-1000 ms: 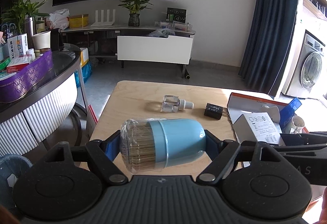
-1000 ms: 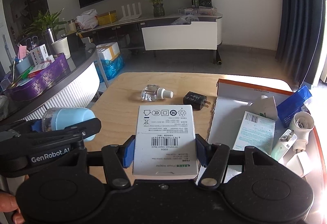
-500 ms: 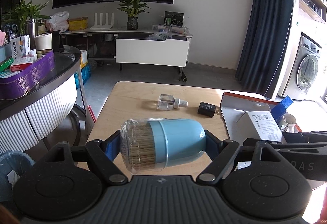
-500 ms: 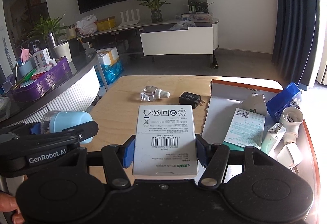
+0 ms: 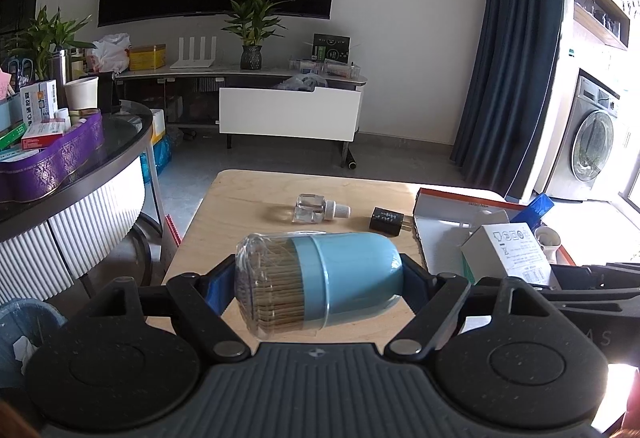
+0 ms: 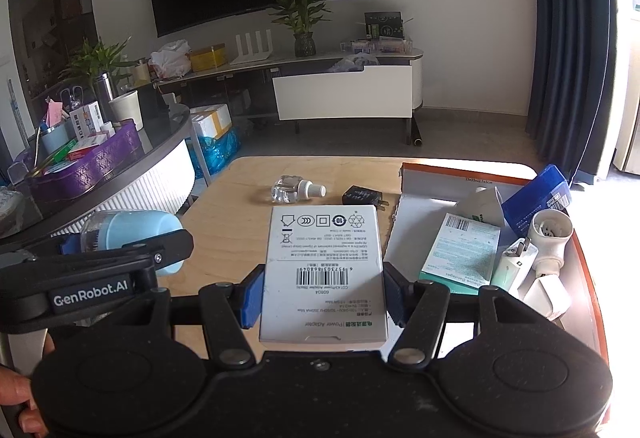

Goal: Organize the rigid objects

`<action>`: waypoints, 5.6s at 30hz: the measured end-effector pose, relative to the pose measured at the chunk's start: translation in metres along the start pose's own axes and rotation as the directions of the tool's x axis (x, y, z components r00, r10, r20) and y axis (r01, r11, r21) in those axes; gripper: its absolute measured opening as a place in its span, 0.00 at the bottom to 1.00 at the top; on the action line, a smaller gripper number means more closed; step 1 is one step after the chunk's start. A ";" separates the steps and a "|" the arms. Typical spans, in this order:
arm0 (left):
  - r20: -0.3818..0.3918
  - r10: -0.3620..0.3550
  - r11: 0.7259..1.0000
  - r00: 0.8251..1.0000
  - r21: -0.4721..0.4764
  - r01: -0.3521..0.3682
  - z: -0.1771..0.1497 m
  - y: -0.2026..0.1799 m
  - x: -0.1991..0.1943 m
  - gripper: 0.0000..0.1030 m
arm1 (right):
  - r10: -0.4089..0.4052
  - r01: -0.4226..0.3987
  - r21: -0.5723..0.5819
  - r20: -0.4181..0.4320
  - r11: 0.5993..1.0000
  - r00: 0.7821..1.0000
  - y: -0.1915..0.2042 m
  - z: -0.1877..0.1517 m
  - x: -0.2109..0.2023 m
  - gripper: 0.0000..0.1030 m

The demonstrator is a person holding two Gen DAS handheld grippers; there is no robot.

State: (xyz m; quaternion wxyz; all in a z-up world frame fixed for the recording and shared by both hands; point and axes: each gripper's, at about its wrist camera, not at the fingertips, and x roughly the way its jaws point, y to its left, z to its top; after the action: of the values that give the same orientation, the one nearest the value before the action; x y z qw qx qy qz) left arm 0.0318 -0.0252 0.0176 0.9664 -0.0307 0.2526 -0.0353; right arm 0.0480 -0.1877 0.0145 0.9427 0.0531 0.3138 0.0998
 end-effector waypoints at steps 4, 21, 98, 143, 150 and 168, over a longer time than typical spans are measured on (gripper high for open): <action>0.002 -0.006 1.000 1.000 -0.002 0.006 -0.001 -0.001 -0.004 0.80 | 0.000 0.000 0.002 0.011 1.000 1.000 -0.002 -0.002 -0.007 0.69; 0.019 -0.052 0.999 0.998 0.015 0.052 -0.003 -0.019 -0.019 0.80 | -0.008 0.006 0.034 0.051 0.999 0.999 -0.012 -0.011 -0.036 0.69; -0.090 -0.261 0.946 0.961 0.175 0.273 -0.017 -0.120 0.020 0.80 | -0.248 0.230 0.204 0.067 0.952 0.966 -0.118 -0.027 -0.076 0.69; -0.227 -0.269 0.942 0.936 0.140 0.305 -0.013 -0.140 0.071 0.91 | -0.288 0.279 0.231 0.007 0.932 0.958 -0.139 -0.007 -0.023 0.76; -0.218 -0.168 0.977 0.961 0.094 0.192 -0.003 -0.097 0.075 0.91 | -0.243 0.237 0.196 0.006 0.951 0.970 -0.117 0.003 -0.008 0.78; -0.176 -0.034 0.999 0.984 -0.005 0.034 0.023 -0.020 0.082 0.93 | -0.119 0.120 0.084 -0.022 0.989 0.993 -0.053 0.026 0.036 0.78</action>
State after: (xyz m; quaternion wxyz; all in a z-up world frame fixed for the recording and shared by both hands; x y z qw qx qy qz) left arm 0.1132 -0.0510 -0.0001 0.9396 -0.0326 0.3364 -0.0541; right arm 0.0998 -0.2325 0.0061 0.9412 0.0735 0.3283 0.0301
